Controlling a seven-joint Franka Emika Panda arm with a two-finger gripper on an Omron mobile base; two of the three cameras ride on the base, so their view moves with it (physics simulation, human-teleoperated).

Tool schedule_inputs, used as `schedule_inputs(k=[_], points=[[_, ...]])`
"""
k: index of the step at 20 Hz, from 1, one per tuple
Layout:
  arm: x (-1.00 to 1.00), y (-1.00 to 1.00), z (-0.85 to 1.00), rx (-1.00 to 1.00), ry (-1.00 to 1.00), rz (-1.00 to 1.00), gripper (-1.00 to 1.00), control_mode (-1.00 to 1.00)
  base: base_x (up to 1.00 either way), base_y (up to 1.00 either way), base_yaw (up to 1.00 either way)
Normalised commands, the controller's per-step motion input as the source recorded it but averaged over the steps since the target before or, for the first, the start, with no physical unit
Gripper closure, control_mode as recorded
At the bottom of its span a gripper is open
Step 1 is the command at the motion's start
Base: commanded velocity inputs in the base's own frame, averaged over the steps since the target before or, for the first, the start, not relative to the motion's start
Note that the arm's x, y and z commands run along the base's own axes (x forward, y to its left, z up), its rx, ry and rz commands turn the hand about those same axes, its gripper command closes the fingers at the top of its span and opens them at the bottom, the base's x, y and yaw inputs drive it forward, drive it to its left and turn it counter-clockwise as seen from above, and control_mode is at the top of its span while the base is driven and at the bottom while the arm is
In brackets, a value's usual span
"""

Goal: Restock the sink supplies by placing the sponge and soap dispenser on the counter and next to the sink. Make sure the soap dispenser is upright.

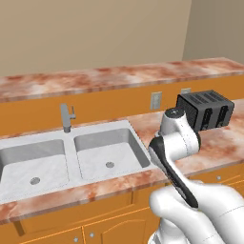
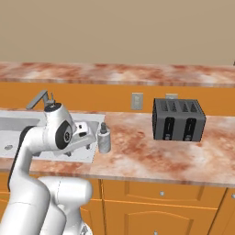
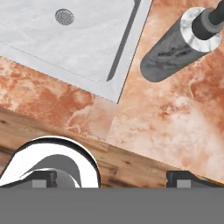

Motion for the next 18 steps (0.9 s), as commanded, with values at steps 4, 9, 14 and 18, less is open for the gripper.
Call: schedule_inputs(k=[4, 9, 14, 18], points=[[0.0, 0.03, -0.13, 0.0, 0.09, 0.0, -1.0, -1.0, 0.0, 0.0, 0.0], [-0.09, 0.0, 0.0, 0.0, -0.02, -0.01, -1.0, -1.0, 0.0, 0.0, 0.0], [-0.12, 0.0, 0.0, 0.0, -0.01, -0.04, -1.0, 1.0, -0.56, -0.01, -0.34], [0.0, 0.0, 0.0, 0.0, 0.0, 0.0, -1.0, 1.0, -0.45, 0.04, -0.71]])
